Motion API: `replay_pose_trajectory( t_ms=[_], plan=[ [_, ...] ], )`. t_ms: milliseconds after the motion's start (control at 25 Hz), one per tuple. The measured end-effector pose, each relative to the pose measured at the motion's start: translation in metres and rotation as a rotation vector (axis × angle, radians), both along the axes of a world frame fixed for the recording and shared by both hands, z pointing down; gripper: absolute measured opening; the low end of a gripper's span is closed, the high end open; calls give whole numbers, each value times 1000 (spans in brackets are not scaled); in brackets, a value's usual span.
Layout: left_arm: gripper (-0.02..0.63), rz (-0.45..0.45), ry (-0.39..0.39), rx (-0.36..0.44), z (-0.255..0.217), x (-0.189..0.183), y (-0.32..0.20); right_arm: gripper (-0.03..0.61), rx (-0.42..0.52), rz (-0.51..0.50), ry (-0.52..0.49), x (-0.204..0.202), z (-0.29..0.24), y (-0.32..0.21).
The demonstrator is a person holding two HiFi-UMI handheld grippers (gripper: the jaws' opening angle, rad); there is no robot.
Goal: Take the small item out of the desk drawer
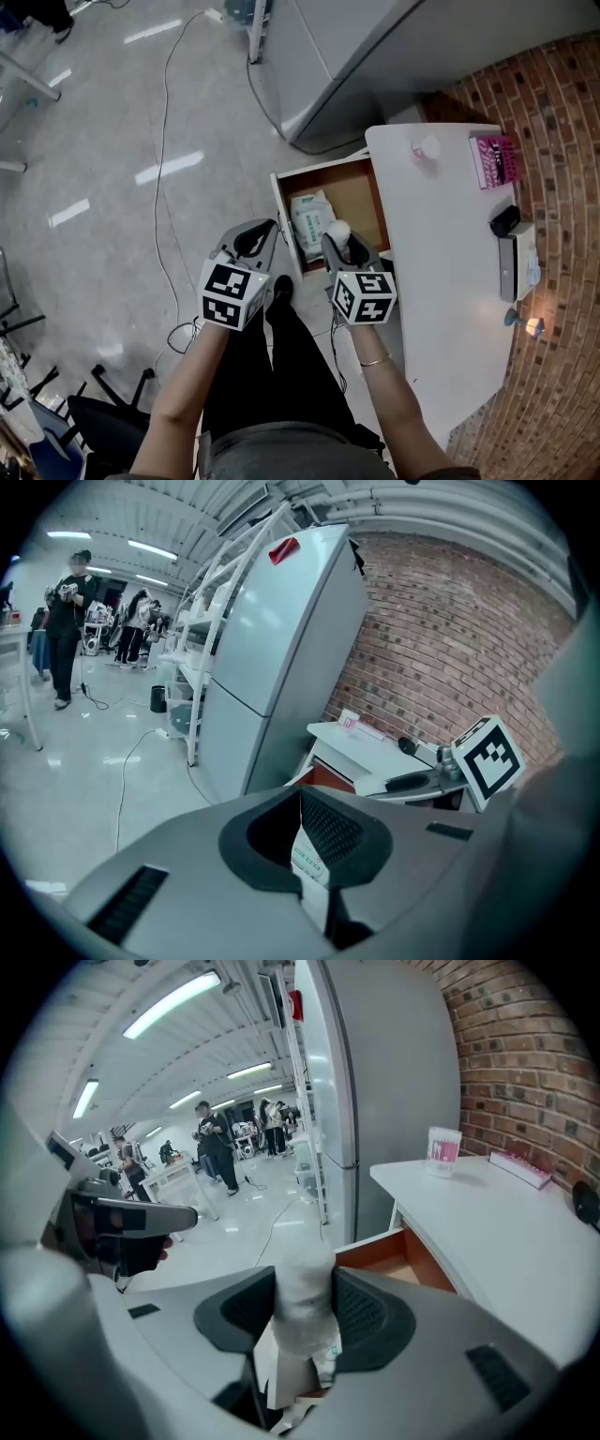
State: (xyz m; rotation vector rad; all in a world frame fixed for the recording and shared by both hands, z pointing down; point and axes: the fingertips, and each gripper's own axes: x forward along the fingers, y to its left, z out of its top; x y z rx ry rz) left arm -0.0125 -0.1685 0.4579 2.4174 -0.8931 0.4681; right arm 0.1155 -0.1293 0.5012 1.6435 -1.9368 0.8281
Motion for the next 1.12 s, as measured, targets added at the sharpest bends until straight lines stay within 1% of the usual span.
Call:
replay_pose_trajectory(
  t_ms=[400,680,840,1120],
  plan=[
    [23,-9,1,72,-41,-1,-4,184,140,18,-57,2,-69,2],
    [23,-36,4,109,-64,-6,-4,184,233,22,-92,3,-112,6],
    [23,-63,10,123,-73,-11,-5,184,276,19,-102,4,-131,11],
    [23,-71,1,149,-86,-8,-1,184,335,40,-116,17,-154,20]
  ],
)
